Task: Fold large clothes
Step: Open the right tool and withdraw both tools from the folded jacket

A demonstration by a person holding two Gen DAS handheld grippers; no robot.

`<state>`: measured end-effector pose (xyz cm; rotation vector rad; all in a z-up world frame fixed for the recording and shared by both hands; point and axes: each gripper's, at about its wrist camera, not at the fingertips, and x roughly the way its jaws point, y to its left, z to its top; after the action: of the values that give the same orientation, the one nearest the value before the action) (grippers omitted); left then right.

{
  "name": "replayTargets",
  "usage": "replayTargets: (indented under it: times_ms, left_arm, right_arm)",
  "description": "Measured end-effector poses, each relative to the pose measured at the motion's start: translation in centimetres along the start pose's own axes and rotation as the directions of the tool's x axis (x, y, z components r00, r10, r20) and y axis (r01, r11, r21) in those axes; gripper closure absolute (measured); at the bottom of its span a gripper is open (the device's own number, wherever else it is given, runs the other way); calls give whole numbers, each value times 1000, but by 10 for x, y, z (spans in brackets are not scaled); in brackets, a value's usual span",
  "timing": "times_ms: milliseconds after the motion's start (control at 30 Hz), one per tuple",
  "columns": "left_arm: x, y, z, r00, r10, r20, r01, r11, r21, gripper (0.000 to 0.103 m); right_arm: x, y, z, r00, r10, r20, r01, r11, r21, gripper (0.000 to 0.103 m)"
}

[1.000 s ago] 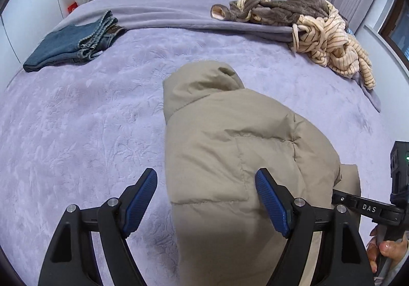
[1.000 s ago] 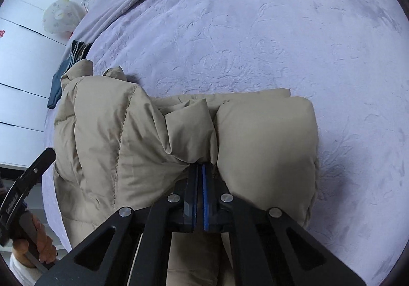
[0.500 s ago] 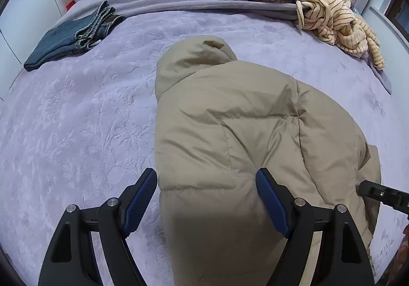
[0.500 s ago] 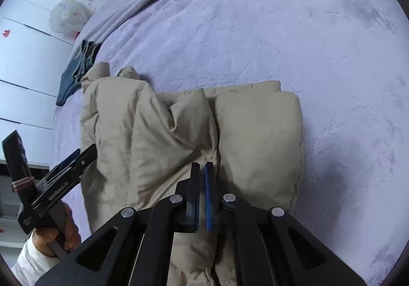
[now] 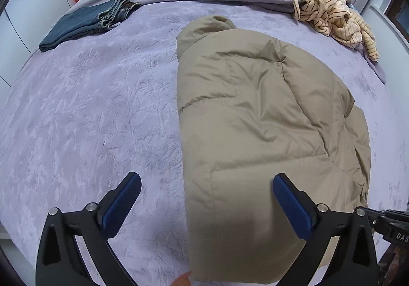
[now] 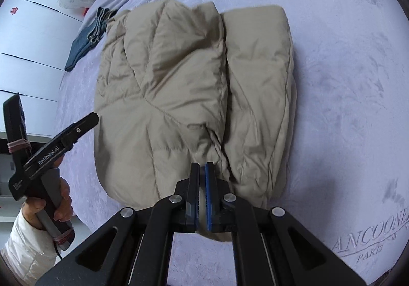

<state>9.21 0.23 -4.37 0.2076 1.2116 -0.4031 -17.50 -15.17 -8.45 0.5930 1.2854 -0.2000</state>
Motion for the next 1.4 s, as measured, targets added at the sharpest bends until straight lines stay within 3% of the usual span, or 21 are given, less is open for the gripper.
replayTargets:
  times_ms: [67,233,400,467,533,567,767,933,1167,1233,1400]
  left_arm:
    - [-4,1,-8,1000,27,4,-27,1000,-1,0]
    - [-8,10,-15,1000,2,-17,-2,1000,-26,0]
    - [-17,10,-18,1000,-2,-22,2,1000,4,0]
    - [-21,10,-20,999,-17,-27,17,1000,4,0]
    - [-24,9,-23,999,-21,-34,21,1000,5,0]
    - [-25,9,-24,999,-27,-39,27,1000,5,0]
    - [-34,8,-34,998,-41,-57,44,998,44,0]
    - [-44,9,-40,998,-37,-44,41,995,88,0]
    - [-59,11,-42,999,-34,-26,36,994,103,0]
    - [-64,10,-42,999,-33,-20,36,993,112,0]
    - [-74,2,-45,1000,-28,-8,29,992,122,0]
  right_arm:
    - [9,-2,-8,1000,-18,-17,18,1000,4,99]
    - [26,-7,-16,997,-50,-57,51,998,21,99]
    - [16,3,-15,996,-80,-48,81,997,14,97]
    - [11,7,-15,996,-86,-36,86,996,16,87]
    - [4,13,-15,996,-83,-22,84,996,19,58]
    - [1,17,-16,997,-81,-14,81,997,16,55]
    - [-11,36,-23,993,-113,19,112,993,37,41]
    - [-21,45,-28,988,-147,55,143,987,66,23]
    - [-41,52,-33,967,-201,155,187,977,101,13]
    - [-47,52,-31,963,-200,178,184,977,103,0]
    - [-53,55,-28,956,-200,212,187,979,83,0]
